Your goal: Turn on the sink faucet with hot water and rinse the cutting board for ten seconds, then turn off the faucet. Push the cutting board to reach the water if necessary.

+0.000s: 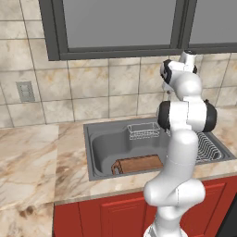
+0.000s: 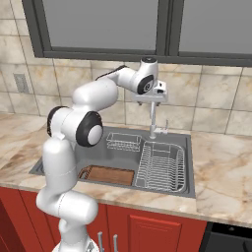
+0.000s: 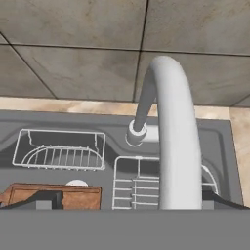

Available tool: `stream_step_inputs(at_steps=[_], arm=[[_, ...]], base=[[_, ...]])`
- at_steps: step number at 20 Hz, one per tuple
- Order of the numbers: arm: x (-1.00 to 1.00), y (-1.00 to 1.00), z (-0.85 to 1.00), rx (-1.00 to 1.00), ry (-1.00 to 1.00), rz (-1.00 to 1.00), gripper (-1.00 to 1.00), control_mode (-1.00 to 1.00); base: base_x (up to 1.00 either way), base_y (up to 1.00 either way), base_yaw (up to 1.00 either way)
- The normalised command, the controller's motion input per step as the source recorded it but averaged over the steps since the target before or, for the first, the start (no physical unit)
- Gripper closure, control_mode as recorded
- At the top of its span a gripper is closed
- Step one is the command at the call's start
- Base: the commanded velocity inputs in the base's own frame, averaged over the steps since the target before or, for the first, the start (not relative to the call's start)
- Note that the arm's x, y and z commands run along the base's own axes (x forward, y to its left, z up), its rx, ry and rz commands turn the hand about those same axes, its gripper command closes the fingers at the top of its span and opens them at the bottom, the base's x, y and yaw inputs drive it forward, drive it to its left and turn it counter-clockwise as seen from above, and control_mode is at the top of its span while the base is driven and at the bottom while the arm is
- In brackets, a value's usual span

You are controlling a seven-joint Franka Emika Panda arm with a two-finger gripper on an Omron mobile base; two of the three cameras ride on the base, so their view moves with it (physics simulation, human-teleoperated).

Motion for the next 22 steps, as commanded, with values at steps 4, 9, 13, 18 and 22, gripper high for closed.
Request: stream_step_inputs(at_steps=[4, 9, 13, 18, 22], arm=[[0.0, 0.23, -0.05, 0.0, 0.0, 0.0, -1.0, -1.0], [0.0, 0.31, -0.1, 0.0, 0.0, 0.0, -1.0, -1.0], [0.0, 0.33, -0.09, 0.0, 0.0, 0.0, -1.0, -1.0], [0.0, 0.33, -0.07, 0.0, 0.0, 0.0, -1.0, -1.0], [0.0, 0.34, -0.06, 0.0, 0.0, 0.0, -1.0, -1.0]], base=[[0.0, 0.0, 0.0], [0.0, 0.0, 0.0], [0.0, 0.0, 0.0], [0.0, 0.0, 0.0], [0.0, 0.0, 0.0]])
